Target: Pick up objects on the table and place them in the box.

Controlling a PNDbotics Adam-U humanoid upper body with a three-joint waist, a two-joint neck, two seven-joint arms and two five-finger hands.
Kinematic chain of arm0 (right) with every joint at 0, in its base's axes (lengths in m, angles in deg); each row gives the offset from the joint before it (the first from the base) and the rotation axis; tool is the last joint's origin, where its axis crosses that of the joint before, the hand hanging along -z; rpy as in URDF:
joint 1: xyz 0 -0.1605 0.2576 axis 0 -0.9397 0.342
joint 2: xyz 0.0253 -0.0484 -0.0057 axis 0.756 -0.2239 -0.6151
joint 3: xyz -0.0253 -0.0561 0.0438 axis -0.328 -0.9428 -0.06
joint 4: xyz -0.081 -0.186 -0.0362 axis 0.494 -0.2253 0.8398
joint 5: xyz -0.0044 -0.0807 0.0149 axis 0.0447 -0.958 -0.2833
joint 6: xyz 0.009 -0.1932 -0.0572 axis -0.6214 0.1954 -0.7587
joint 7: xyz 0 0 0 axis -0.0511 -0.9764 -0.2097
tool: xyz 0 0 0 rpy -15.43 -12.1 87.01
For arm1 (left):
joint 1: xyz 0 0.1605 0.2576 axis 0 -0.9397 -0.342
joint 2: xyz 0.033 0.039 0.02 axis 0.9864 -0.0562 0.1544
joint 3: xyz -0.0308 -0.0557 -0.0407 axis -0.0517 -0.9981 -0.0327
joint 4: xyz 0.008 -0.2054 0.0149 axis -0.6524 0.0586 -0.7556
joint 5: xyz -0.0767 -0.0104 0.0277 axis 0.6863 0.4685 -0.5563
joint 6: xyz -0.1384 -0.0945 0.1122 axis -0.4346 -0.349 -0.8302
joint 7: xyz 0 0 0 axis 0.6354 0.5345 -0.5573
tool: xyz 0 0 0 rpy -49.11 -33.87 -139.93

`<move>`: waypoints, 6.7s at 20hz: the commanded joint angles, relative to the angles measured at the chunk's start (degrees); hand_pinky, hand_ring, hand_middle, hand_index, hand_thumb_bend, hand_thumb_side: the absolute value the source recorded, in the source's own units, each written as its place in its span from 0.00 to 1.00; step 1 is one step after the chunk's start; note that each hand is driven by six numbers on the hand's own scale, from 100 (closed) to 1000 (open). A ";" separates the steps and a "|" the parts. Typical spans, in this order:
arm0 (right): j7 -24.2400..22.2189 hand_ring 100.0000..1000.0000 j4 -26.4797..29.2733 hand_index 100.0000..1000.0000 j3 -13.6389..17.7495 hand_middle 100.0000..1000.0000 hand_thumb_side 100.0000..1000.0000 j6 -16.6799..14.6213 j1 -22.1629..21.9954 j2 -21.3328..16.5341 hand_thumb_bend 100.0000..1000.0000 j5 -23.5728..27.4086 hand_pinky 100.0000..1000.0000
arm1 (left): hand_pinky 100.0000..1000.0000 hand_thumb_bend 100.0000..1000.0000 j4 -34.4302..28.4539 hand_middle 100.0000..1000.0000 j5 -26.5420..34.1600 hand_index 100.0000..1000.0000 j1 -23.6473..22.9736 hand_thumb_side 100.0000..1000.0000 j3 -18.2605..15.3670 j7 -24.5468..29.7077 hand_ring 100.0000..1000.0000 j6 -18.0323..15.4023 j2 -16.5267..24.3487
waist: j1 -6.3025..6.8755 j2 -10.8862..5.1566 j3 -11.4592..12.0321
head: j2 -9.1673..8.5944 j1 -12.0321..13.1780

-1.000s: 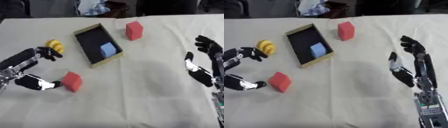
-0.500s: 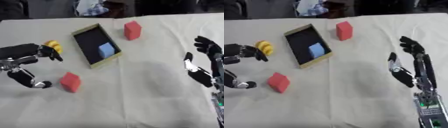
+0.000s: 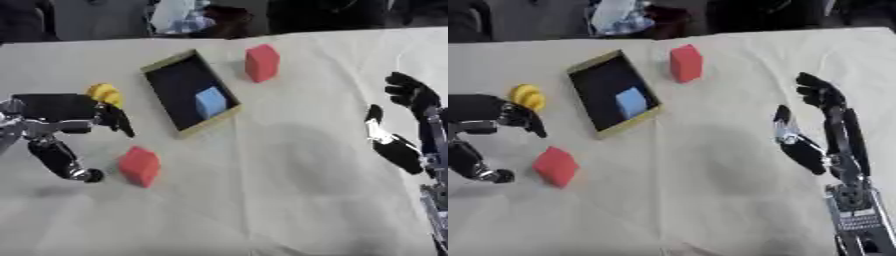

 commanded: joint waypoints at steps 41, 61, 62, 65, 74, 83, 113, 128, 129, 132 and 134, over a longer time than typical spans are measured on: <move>-0.17 0.81 0.08 0.89 -0.37 0.79 0.09 -0.12 0.04 -0.73 0.00 1.16 0.80 | 0.70 0.37 20.14 0.56 -8.75 0.68 13.24 0.05 -3.68 -11.44 0.63 0.25 -11.84 | 0.17 -1.83 -0.85 | 0.29 -0.15; -0.76 0.81 -0.03 0.89 -1.07 0.79 0.10 -0.41 0.37 -0.32 0.00 1.70 0.80 | 0.71 0.47 33.33 0.58 -19.00 0.73 20.59 0.15 -7.22 -20.69 0.64 -0.39 -22.36 | -0.05 -1.51 -3.40 | 0.29 0.98; -0.74 0.81 -0.03 0.89 -1.07 0.79 0.10 -0.41 0.37 -0.32 0.00 1.72 0.80 | 0.71 0.47 33.37 0.58 -19.08 0.73 20.57 0.16 -7.10 -20.51 0.64 -0.48 -22.59 | -0.05 -1.51 -3.47 | 0.29 1.01; -0.76 0.81 -0.04 0.89 -1.12 0.79 0.10 -0.42 0.40 -0.29 0.00 1.76 0.80 | 0.71 0.49 33.64 0.59 -19.11 0.74 20.43 0.18 -6.99 -20.34 0.64 -0.55 -23.26 | -0.10 -1.55 -3.63 | 0.29 1.04; -0.78 0.81 -0.07 0.89 -1.04 0.79 0.10 -0.43 0.41 -0.29 0.00 1.77 0.80 | 0.71 0.57 29.97 0.63 -15.82 0.78 20.77 0.27 -6.72 -20.02 0.65 -0.27 -21.80 | -0.13 -1.67 -3.51 | 0.29 0.86; -0.42 0.81 -0.21 0.89 -0.62 0.79 0.11 -0.27 0.23 -0.49 0.00 1.63 0.80 | 0.72 0.61 23.69 0.63 -12.11 0.79 18.95 0.30 -9.43 -18.00 0.65 4.38 -12.18 | 0.06 -1.80 -2.56 | 0.29 0.00; -0.32 0.80 -0.26 0.89 -0.53 0.79 0.12 -0.33 0.32 -0.33 0.00 1.98 0.80 | 0.68 0.53 51.72 0.62 -21.00 0.78 18.25 0.24 -21.25 -33.61 0.61 17.23 -15.65 | -0.20 -1.11 -3.24 | 0.29 -0.58; -0.17 0.80 -0.28 0.89 -0.55 0.79 0.14 -0.31 0.63 -0.32 0.00 2.15 0.80 | 0.47 0.05 51.40 0.36 -16.69 0.52 18.28 0.00 -21.11 -36.27 0.34 16.07 -16.47 | -0.60 -0.73 -3.57 | 0.29 -0.54; -0.17 0.80 -0.29 0.89 -0.54 0.79 0.14 -0.30 0.63 -0.33 0.00 2.14 0.80 | 0.46 0.05 50.53 0.35 -16.32 0.51 18.37 0.00 -20.92 -36.07 0.33 15.82 -15.97 | -0.57 -0.78 -3.53 | 0.29 -0.60; -0.13 0.80 -0.31 0.89 -0.51 0.79 0.14 -0.29 0.60 -0.39 0.00 2.15 0.80 | 0.47 0.06 47.95 0.36 -15.44 0.52 18.86 0.00 -20.47 -34.97 0.34 15.56 -14.58 | -0.51 -0.92 -3.50 | 0.29 -0.70; -0.14 0.80 -0.33 0.89 -0.52 0.79 0.14 -0.29 0.59 -0.42 0.00 2.16 0.80 | 0.48 0.07 46.30 0.36 -14.82 0.52 19.55 0.00 -20.31 -34.36 0.34 15.73 -13.93 | -0.46 -1.00 -3.50 | 0.29 -0.72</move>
